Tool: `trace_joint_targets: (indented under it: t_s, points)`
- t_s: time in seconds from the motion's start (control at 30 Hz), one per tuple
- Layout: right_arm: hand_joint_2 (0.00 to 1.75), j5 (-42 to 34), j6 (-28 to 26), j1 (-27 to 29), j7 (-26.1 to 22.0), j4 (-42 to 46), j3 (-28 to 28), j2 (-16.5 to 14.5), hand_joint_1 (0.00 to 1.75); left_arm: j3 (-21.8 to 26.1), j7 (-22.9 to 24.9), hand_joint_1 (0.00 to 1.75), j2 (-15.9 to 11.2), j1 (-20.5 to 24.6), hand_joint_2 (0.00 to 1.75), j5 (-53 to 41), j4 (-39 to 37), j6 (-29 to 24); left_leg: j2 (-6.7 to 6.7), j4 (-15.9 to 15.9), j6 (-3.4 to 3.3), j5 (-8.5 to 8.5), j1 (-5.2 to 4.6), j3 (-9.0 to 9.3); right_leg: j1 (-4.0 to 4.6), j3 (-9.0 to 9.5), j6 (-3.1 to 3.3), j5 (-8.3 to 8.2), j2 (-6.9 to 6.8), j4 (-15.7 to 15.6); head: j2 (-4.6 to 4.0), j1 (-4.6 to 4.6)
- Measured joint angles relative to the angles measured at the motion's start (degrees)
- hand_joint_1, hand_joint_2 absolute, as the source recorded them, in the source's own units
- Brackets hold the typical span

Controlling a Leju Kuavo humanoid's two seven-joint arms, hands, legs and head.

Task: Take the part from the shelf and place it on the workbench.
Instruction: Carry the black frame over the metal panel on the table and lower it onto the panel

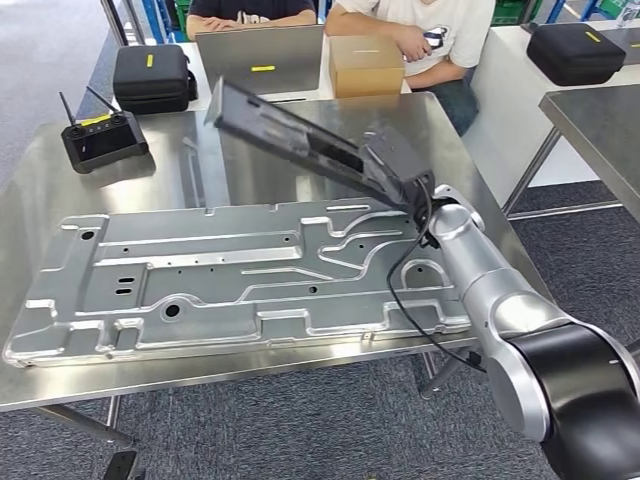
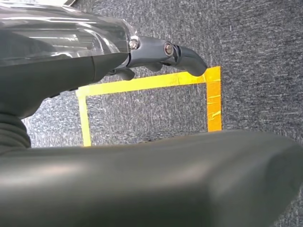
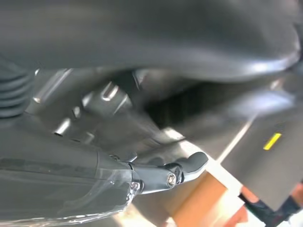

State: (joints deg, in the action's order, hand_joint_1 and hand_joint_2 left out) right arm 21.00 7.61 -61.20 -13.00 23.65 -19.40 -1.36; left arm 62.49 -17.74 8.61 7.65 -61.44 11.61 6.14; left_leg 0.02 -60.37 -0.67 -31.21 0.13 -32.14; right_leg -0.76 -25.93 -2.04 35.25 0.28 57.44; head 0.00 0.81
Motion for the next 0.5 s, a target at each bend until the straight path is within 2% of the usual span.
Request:
trace_joint_targets:
  t_s: [0.3, 0.5]
  points:
    - [0.0, -1.07, 6.33, -3.47, -1.61, 5.56, -0.17, 1.25, 0.0, 0.03, -0.66, 0.0, 0.0, -0.53, 0.0, 0.92, 0.0, 0.0, 0.0, -0.01, 0.0, 0.0, -0.01, -0.26, -0.01, -0.26, 0.0, 0.0, 0.0, 0.0, 0.0, 0.0]
    - [0.0, -8.5, 11.63, -5.17, -0.56, 13.27, -0.53, 4.06, 0.0, 0.16, -1.45, 0.0, 0.0, -1.12, 0.0, 1.93, 0.0, -0.01, -0.04, -0.01, 0.0, 0.0, -0.01, -0.35, -0.01, -0.35, 0.0, 0.0, -0.04, 0.0, 0.0, 0.0]
